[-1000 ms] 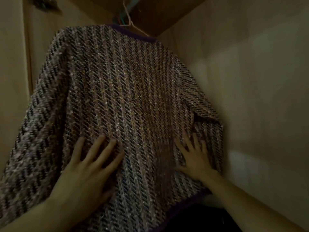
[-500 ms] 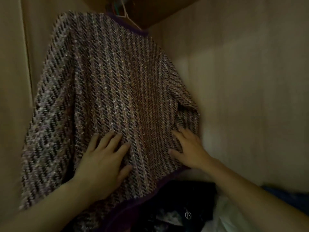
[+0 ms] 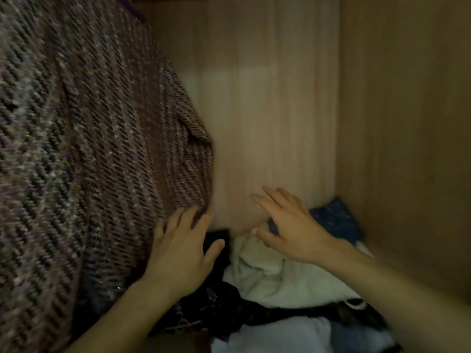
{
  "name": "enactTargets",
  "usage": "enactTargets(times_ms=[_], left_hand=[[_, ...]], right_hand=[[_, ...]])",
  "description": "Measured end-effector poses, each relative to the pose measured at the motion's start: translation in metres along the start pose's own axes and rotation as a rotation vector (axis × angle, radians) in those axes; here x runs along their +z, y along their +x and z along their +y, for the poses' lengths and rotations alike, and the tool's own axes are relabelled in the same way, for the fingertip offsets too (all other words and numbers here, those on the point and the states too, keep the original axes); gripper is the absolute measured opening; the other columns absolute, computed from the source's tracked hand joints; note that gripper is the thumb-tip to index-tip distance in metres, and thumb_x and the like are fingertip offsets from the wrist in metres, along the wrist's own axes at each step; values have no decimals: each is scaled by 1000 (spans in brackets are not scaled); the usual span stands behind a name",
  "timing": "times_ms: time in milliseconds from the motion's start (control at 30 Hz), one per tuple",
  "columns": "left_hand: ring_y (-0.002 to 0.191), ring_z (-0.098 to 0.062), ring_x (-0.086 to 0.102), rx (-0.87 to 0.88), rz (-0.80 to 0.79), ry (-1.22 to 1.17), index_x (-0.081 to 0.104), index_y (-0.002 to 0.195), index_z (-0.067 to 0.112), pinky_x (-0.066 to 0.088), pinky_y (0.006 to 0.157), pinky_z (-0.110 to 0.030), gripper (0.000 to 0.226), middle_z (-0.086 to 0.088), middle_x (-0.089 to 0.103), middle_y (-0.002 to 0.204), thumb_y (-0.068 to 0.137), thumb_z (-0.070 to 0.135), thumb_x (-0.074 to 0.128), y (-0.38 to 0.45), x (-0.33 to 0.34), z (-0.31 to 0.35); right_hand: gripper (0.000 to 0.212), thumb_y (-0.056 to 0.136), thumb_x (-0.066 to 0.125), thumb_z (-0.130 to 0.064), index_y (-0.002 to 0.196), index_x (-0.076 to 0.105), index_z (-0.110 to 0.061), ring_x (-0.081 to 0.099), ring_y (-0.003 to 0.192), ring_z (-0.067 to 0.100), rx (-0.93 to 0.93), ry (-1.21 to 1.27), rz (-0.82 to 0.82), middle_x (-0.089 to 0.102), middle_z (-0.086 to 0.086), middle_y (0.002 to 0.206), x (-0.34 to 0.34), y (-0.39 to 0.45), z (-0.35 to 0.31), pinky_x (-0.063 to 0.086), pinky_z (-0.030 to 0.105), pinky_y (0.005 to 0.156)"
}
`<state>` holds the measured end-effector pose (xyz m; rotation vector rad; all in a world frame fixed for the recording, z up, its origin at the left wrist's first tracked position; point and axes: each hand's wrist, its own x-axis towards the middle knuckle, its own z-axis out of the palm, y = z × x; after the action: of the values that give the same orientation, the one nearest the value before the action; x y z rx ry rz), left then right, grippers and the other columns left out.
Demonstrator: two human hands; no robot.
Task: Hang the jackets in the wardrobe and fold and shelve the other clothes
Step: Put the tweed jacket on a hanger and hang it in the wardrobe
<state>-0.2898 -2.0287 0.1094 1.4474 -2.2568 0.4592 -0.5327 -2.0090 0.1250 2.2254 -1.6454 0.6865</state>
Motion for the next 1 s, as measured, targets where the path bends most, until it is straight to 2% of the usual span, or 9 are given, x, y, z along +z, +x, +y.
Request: enactTargets(times_ms=[67, 133, 233, 300, 533, 667, 733, 867, 1000], left_hand=[[147, -23, 16, 58, -15, -63, 20, 152, 38, 14, 119, -50, 86, 0, 23, 160, 76, 73, -3, -3, 5, 24], [144, -24, 23, 114, 14, -136, 25, 150, 38, 19, 117, -51, 82, -1, 31, 157, 79, 72, 3, -7, 6, 48], [133, -25, 40, 193, 80, -260, 41, 143, 33, 34, 104, -49, 69, 1, 50, 142, 86, 67, 23, -16, 3, 83], [127, -24, 46, 245, 111, -278, 48, 139, 32, 39, 98, -47, 64, 2, 54, 137, 87, 65, 28, -25, 0, 108], [142, -22, 27, 351, 34, -334, 35, 149, 34, 26, 111, -43, 81, 6, 33, 156, 82, 70, 10, -83, -27, 190], [144, -23, 25, 340, 14, -331, 42, 145, 32, 24, 113, -47, 78, 9, 39, 152, 83, 69, 13, -131, -43, 226], [143, -23, 28, 319, 10, -325, 44, 144, 32, 25, 113, -46, 78, 9, 42, 150, 83, 69, 13, -163, -49, 238], [146, -21, 22, 275, -129, -307, 38, 147, 34, 22, 115, -44, 86, 11, 35, 154, 77, 71, 4, -224, -58, 256], [136, -27, 43, 291, -150, -360, 55, 136, 25, 38, 107, -47, 72, 4, 53, 141, 83, 64, 25, -257, -59, 267]], right_hand=[[78, 87, 31, -70, 153, 16, -34, 19, 146, 27, 55, -83, -28, 14, 2, 163, -23, -34, 6, 23, 49, 115], [73, 88, 35, -66, 152, 18, -36, 22, 144, 25, 110, -165, -38, 16, 0, 162, -45, -63, 12, 26, 49, 113], [72, 86, 27, -69, 149, 23, -36, 27, 141, 28, 169, -257, -31, 22, 1, 158, -73, -104, 16, 27, 52, 111], [74, 84, 22, -70, 150, 22, -36, 27, 141, 28, 205, -298, -31, 23, 0, 157, -88, -133, 19, 27, 52, 111], [73, 88, 26, -69, 153, 18, -36, 22, 144, 26, 293, -256, -4, 18, 3, 161, -122, -253, 22, 23, 46, 113], [72, 93, 41, -64, 153, 10, -40, 8, 148, 22, 388, -136, -53, 8, -1, 163, -129, -315, 24, 11, 34, 112], [73, 90, 35, -68, 153, 14, -38, 11, 147, 24, 388, -105, -70, 12, -2, 162, -127, -341, 21, 15, 40, 114], [74, 84, 29, -71, 149, 23, -36, 23, 143, 27, 363, -78, -98, 24, -3, 157, -126, -387, 4, 27, 49, 111], [78, 82, 17, -74, 150, 24, -37, 20, 145, 26, 391, -130, -138, 24, -3, 157, -142, -426, -15, 22, 49, 113]])
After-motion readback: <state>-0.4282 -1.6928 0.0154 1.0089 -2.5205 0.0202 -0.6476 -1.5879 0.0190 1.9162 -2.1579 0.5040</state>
